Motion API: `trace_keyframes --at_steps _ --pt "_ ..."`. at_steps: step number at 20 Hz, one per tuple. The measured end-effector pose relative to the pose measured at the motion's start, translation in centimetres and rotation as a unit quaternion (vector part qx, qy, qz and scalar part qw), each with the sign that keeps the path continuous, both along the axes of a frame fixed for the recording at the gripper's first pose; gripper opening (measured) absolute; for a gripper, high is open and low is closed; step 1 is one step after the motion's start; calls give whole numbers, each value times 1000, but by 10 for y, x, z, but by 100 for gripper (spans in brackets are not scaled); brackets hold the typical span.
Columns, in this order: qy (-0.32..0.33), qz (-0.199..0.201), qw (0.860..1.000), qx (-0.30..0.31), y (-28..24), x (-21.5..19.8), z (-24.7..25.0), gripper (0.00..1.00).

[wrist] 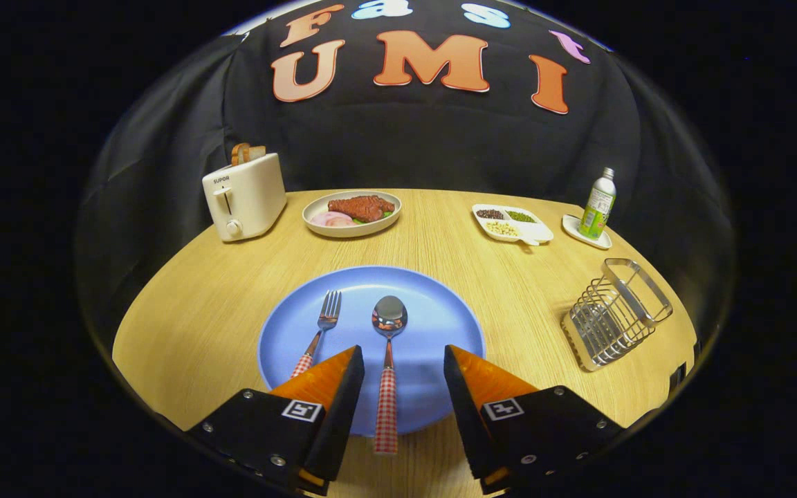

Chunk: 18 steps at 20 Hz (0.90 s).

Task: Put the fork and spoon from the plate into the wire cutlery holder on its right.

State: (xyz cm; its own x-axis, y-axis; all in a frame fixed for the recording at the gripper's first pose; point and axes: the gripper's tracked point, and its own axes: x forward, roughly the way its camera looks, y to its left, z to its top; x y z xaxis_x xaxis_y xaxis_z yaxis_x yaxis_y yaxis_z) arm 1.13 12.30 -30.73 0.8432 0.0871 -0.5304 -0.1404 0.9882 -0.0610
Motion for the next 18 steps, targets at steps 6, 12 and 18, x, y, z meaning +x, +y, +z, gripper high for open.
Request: trace_keyframes --at_steps 6,12,18 --pt "34 8 999 -9 6 -3 -20 36" --pt "42 10 999 -7 7 -1 -20 10" --pt "47 22 999 13 -15 -6 28 5"
